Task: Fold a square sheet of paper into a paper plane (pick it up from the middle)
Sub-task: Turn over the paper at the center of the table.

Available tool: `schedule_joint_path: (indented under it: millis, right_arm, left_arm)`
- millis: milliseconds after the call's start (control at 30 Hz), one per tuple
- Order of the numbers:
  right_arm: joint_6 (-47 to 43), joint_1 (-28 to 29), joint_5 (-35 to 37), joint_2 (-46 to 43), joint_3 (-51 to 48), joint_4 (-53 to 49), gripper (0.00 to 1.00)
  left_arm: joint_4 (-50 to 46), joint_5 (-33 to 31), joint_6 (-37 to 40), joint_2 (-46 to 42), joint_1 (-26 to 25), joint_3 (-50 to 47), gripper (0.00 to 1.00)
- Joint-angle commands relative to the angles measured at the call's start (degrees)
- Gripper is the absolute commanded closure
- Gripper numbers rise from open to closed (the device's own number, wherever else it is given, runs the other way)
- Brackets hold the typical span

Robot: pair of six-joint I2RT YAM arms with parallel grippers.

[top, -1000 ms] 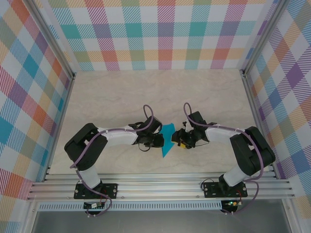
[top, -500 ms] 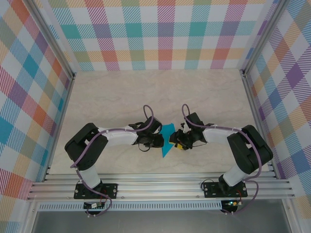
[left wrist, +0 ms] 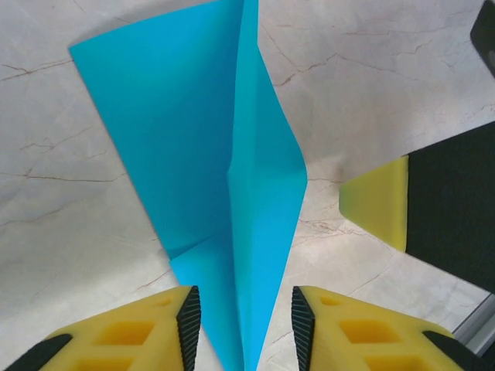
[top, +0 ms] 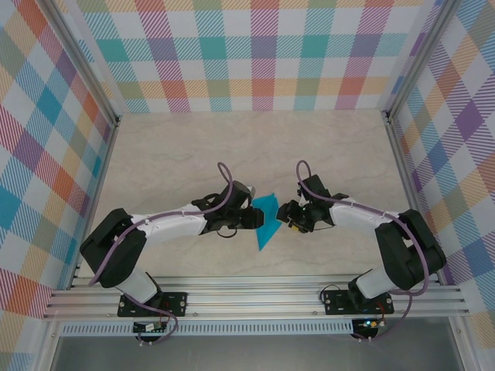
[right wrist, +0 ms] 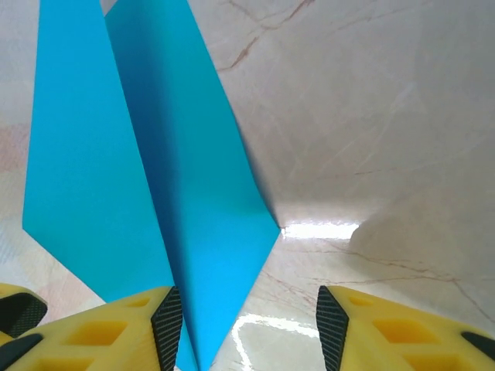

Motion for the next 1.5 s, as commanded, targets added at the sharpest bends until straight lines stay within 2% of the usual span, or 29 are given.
schedule_joint_path:
  millis: [0,233,467,833,1100,1267,1467]
  right_arm:
    - [-0.94,-0.45,0.14,-0.7,0.57,-1.06,0.48]
    - [-2.35,-0.45,-3.46,1.13,1.83,0.11,0.48]
    - [-4.58,-0.45,-1.73,5.04,5.18,-1.91,0.46]
    - [-5.66,-0.45,0.82,10.55,10.19,-2.89,0.46]
    - [-7.0,-0.45,-2.92,13.54,10.86,-1.83,0.49]
    - [-8.49,-0.36,-8.76,13.82,10.47,-0.96,0.52]
    - [-9.25,-0.13,-9.8,13.19,9.74,-1.27,0.52]
  left_arm:
    - [-0.81,0.04,0.34,3.34,-0.64,2.02,0.59]
    - [-1.39,-1.63,0.65,7.53,-0.8,3.1,0.62]
    - [-1.53,-1.89,0.73,9.27,-0.74,2.46,0.71]
    - [-1.36,-1.53,0.66,11.34,-0.77,1.27,0.74]
    - [-1.15,-1.39,0.42,10.92,-0.72,0.68,0.75]
    - [-0.31,-0.57,0.13,11.16,-0.72,0.23,0.76]
    - [1.87,1.06,-0.86,10.54,-0.51,-1.35,0.77]
